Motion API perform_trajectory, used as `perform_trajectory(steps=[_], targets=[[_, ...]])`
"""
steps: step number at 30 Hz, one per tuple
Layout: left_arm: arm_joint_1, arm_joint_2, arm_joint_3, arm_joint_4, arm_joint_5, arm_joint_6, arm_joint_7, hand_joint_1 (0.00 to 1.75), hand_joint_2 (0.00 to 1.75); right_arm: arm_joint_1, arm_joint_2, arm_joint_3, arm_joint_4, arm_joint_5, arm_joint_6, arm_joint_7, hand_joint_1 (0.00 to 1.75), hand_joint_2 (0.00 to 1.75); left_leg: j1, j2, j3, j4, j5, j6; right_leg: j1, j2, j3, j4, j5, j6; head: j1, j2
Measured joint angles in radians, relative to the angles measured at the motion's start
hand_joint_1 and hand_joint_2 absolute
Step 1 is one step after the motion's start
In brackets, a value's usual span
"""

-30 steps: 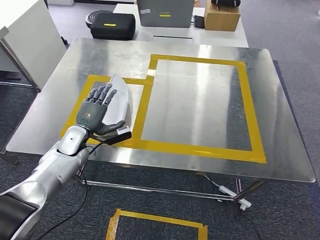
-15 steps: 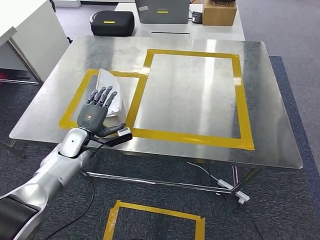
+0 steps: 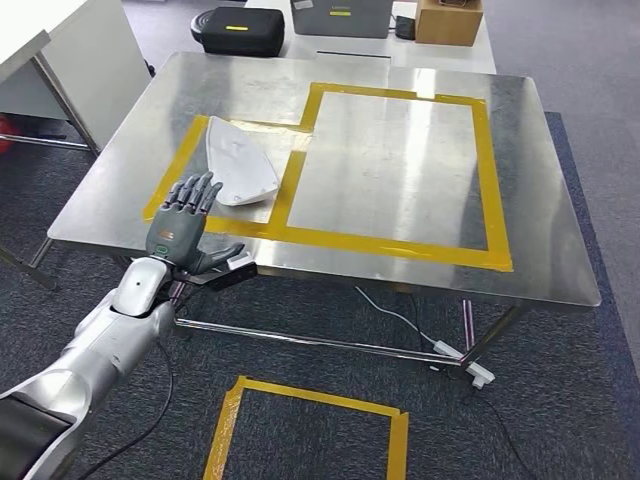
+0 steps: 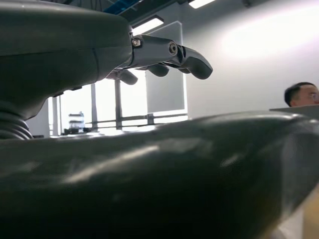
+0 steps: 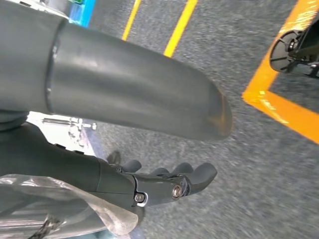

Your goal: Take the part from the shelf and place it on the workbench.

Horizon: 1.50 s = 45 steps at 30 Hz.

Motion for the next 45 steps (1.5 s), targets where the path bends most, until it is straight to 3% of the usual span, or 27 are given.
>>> perform_trajectory(steps=[2,3,5,7,8,10,12,14,15,17,19,21,23,24,27,28,29,30,32,34,35,36,38,40,42,43,45], targets=[[0.004,0.001,0.001,-0.001,0.0,0.0,0.0,0.0,0.0,-0.001,-0.001,0.0,0.0,0.0,-0.001,-0.001,0.0,0.0,0.004,-0.001,-0.031,0.013,0.016,-0.011,-0.005,0.001,0.101,-0.122,0.041,0.008,0.0,0.0],[0.004,0.002,0.003,-0.002,0.0,0.001,0.0,0.0,0.0,-0.002,-0.001,0.0,0.0,0.0,-0.001,-0.001,0.0,0.0,0.004,-0.002,-0.044,0.023,0.022,-0.017,-0.006,0.005,0.153,-0.196,0.038,0.006,0.0,0.0],[0.004,0.005,0.007,-0.007,0.001,0.002,0.0,0.0,0.0,-0.003,-0.001,0.0,0.0,0.0,-0.002,-0.002,0.0,0.0,0.002,-0.002,-0.059,0.036,0.035,-0.028,-0.004,0.009,0.207,-0.278,0.014,-0.003,-0.001,0.0],[0.006,0.007,0.008,-0.008,0.002,0.002,0.0,0.0,0.0,-0.001,-0.001,0.0,0.0,0.0,-0.002,-0.002,0.0,0.0,0.002,-0.002,-0.064,0.039,0.046,-0.038,-0.003,0.006,0.192,-0.28,0.018,-0.024,-0.002,0.0],[0.007,0.008,0.008,-0.008,0.002,0.002,0.0,0.0,0.0,-0.001,-0.001,0.0,0.0,0.0,-0.002,-0.002,0.0,0.0,0.004,-0.002,-0.07,0.046,0.034,-0.043,-0.003,0.003,0.185,-0.279,0.026,-0.035,-0.003,0.0],[0.008,0.01,0.008,-0.008,0.002,0.002,-0.001,0.0,0.0,-0.001,-0.001,0.0,0.0,-0.001,-0.002,-0.002,0.0,0.0,0.007,-0.002,-0.094,0.116,-0.044,-0.053,-0.004,-0.003,0.164,-0.279,0.05,-0.054,-0.005,0.0],[0.009,0.012,0.009,-0.008,0.002,0.002,-0.001,0.0,0.0,-0.001,-0.002,0.0,0.0,-0.001,-0.002,-0.002,0.0,0.0,0.01,-0.002,-0.123,0.251,-0.142,-0.059,0.0,-0.005,0.137,-0.277,0.074,-0.06,-0.007,0.0],[0.013,0.013,0.009,-0.008,0.002,0.002,-0.001,0.0,0.0,-0.001,-0.002,0.0,0.0,-0.001,-0.003,-0.002,0.0,0.0,0.011,-0.002,-0.122,0.337,-0.165,-0.059,0.005,-0.006,0.108,-0.275,0.095,-0.062,-0.007,0.0],[0.014,0.013,0.009,-0.008,0.002,0.002,-0.001,0.0,0.0,-0.001,-0.002,0.0,0.0,-0.001,-0.003,-0.002,0.0,0.0,0.01,-0.002,-0.1,0.33,-0.148,-0.056,0.008,-0.006,0.094,-0.273,0.105,-0.062,-0.007,0.0],[0.015,0.013,0.009,-0.009,0.002,0.002,-0.001,0.0,0.0,-0.001,-0.002,0.0,0.0,-0.001,-0.002,-0.002,0.0,0.0,0.008,-0.002,-0.007,0.218,-0.107,-0.042,0.012,-0.007,0.071,-0.272,0.124,-0.059,-0.006,0.0],[0.013,0.013,0.01,-0.013,0.002,0.003,-0.001,0.0,0.0,-0.001,-0.001,0.0,0.0,-0.001,-0.002,-0.002,0.0,0.0,0.001,-0.002,0.091,0.074,-0.105,-0.027,0.015,-0.007,0.057,-0.272,0.143,-0.052,-0.005,0.0],[0.012,0.013,0.011,-0.017,0.002,0.003,-0.001,0.0,0.0,-0.001,-0.001,0.0,0.0,-0.001,-0.002,-0.002,0.0,0.0,-0.008,-0.002,0.123,0.012,-0.112,-0.019,0.012,-0.008,0.052,-0.276,0.162,-0.041,-0.006,0.0],[0.011,0.013,0.011,-0.017,0.002,0.002,-0.001,0.0,0.0,-0.001,-0.001,0.0,0.001,-0.001,-0.002,-0.002,0.0,0.0,-0.008,0.0,0.111,-0.001,-0.089,-0.01,0.008,-0.006,0.043,-0.277,0.164,-0.03,-0.006,0.0],[0.01,0.011,0.011,-0.017,0.001,0.002,-0.001,0.0,0.0,0.0,-0.001,0.0,0.001,-0.002,-0.002,-0.002,0.0,0.0,-0.006,0.002,0.101,-0.007,-0.074,-0.003,0.007,-0.004,0.032,-0.263,0.141,-0.026,-0.005,0.0],[0.008,0.009,0.012,-0.017,0.001,0.002,-0.001,0.0,0.0,0.0,-0.001,0.0,0.002,-0.003,-0.001,-0.002,0.0,0.0,-0.004,0.004,0.054,-0.013,-0.031,0.009,0.004,0.0,-0.016,-0.109,-0.002,-0.016,0.0,0.0],[0.009,0.008,0.012,-0.017,0.001,0.002,-0.001,0.0,0.0,0.0,-0.001,0.0,0.002,-0.003,-0.001,-0.002,0.0,0.0,-0.004,0.004,0.036,-0.012,-0.017,0.008,0.003,0.0,-0.026,-0.044,-0.029,-0.013,0.001,0.0],[0.01,0.008,0.012,-0.017,0.001,0.002,-0.001,0.0,0.0,-0.001,-0.001,0.0,0.002,-0.003,-0.001,-0.002,0.0,0.0,-0.005,0.004,0.018,-0.01,-0.004,0.007,0.003,0.0,-0.025,0.0,-0.03,-0.01,0.001,0.0],[0.011,0.008,0.012,-0.017,0.001,0.002,-0.001,0.0,0.0,-0.001,-0.002,0.0,0.002,-0.003,-0.001,-0.002,0.0,0.0,-0.004,0.004,0.0,-0.008,0.008,0.004,0.002,0.0,-0.012,0.015,-0.009,-0.008,0.001,0.0],[0.013,0.008,0.012,-0.017,0.001,0.002,-0.001,0.0,0.0,-0.001,-0.003,0.0,0.002,-0.003,-0.001,-0.002,0.0,0.0,-0.003,0.004,-0.033,0.0,0.03,-0.003,0.001,0.0,0.069,-0.066,0.046,-0.006,0.002,0.0],[0.013,0.009,0.014,-0.018,0.002,0.003,-0.001,0.0,0.0,-0.003,-0.003,0.0,0.002,-0.003,-0.002,-0.002,0.0,0.0,-0.004,0.003,-0.058,0.014,0.047,-0.013,0.001,0.003,0.184,-0.22,0.035,-0.009,0.005,0.0],[0.013,0.009,0.015,-0.019,0.002,0.003,-0.001,0.0,0.0,-0.003,-0.003,0.0,0.002,-0.003,-0.002,-0.003,0.0,0.0,-0.005,0.003,-0.065,0.02,0.055,-0.018,0.002,0.004,0.216,-0.273,0.018,-0.012,0.007,0.0],[0.012,0.01,0.015,-0.019,0.002,0.003,-0.001,0.0,0.0,-0.003,-0.003,0.0,0.002,-0.003,-0.002,-0.003,0.0,0.0,-0.005,0.003,-0.069,0.022,0.063,-0.022,0.004,0.006,0.23,-0.299,0.006,-0.017,0.008,0.0],[0.013,0.011,0.015,-0.019,0.002,0.003,-0.001,0.0,0.0,-0.001,-0.002,0.0,0.002,-0.003,-0.002,-0.003,0.0,0.0,-0.004,0.002,-0.075,0.024,0.069,-0.031,0.004,0.003,0.214,-0.298,0.014,-0.034,0.008,0.0],[0.014,0.012,0.015,-0.019,0.002,0.002,-0.001,0.0,0.0,-0.003,-0.001,0.0,0.002,-0.003,-0.002,-0.003,0.0,0.0,0.0,0.001,-0.096,0.072,0.01,-0.043,0.001,-0.003,0.198,-0.298,0.035,-0.054,0.005,0.0],[0.015,0.014,0.015,-0.019,0.002,0.002,-0.001,0.0,0.0,-0.003,-0.002,0.0,0.002,-0.003,-0.002,-0.002,0.0,0.0,0.005,0.001,-0.126,0.194,-0.093,-0.053,0.003,-0.005,0.176,-0.296,0.058,-0.063,0.001,0.0],[0.016,0.015,0.015,-0.019,0.002,0.002,-0.001,0.0,0.0,-0.002,-0.002,0.0,0.002,-0.003,-0.002,-0.002,0.0,0.0,0.007,0.001,-0.136,0.262,-0.127,-0.057,0.004,-0.005,0.163,-0.295,0.069,-0.064,0.001,0.0],[0.019,0.015,0.015,-0.019,0.002,0.002,-0.001,0.0,0.0,-0.002,-0.003,0.0,0.002,-0.003,-0.002,-0.002,0.0,0.0,0.01,0.001,-0.127,0.327,-0.132,-0.058,0.007,-0.006,0.136,-0.29,0.086,-0.064,0.001,0.0]])
